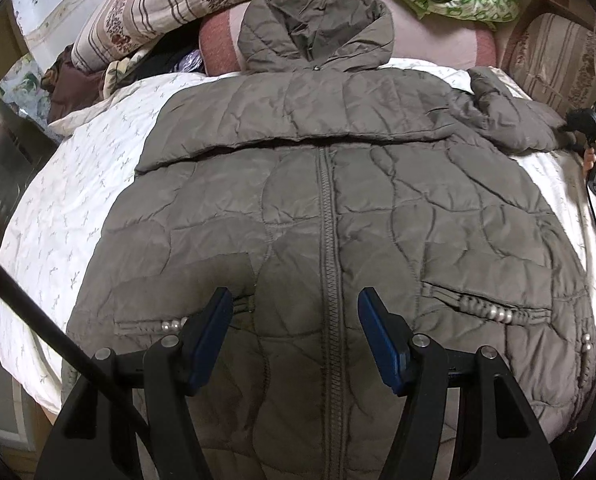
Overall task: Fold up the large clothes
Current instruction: 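Grasp the sleeve with the right gripper, fold it across the body, release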
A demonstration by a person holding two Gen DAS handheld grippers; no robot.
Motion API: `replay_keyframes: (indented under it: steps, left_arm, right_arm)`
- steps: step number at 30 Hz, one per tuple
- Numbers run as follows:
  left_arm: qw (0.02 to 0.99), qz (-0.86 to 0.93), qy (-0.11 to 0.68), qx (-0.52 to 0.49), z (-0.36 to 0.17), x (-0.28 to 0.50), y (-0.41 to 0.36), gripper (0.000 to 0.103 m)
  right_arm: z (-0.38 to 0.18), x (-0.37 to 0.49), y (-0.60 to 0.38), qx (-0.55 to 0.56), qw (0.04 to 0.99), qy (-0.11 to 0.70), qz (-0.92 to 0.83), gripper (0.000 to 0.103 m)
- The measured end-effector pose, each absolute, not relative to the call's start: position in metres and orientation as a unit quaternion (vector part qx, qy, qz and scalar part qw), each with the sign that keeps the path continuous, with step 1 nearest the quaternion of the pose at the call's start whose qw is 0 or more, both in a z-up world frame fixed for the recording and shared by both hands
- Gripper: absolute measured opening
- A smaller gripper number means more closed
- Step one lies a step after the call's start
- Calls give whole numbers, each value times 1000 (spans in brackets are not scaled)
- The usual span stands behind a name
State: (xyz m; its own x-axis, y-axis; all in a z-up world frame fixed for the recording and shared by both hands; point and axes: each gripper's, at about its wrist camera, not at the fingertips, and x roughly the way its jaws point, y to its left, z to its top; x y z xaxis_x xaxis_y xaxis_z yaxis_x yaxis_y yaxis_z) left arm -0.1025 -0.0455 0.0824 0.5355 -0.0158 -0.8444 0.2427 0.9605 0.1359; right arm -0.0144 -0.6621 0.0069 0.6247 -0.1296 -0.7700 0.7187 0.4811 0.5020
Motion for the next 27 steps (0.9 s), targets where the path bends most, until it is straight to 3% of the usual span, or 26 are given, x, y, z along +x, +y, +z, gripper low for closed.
replay_keyframes:
  steps: [1,3,9,16,22,27]
  left_arm:
    - [867,-73,478,117,81,-101,-44,64]
    - [866,-73,481,111,79,-96,-39,64]
    - [873,-72,475,81,82,-82,-19,64]
    - [884,-107,455,-15,108,-53,10,64]
    - [891,-126,435,-44,121,-17,20,65]
    - [880,-178,437,-58,118,27,0,70]
  right_arm:
    - [6,-9,-666,427,790,345,-273,23]
    - [11,-4,-668,416,791,350,-282,12]
    - [84,-3,-622,323,853,321,-255,8]
    - [162,4,-465,242,921,305,-30,8]
    - [115,24,-306,156,901,390,109,7]
    - [53,42,-251,135,874,452,114,9]
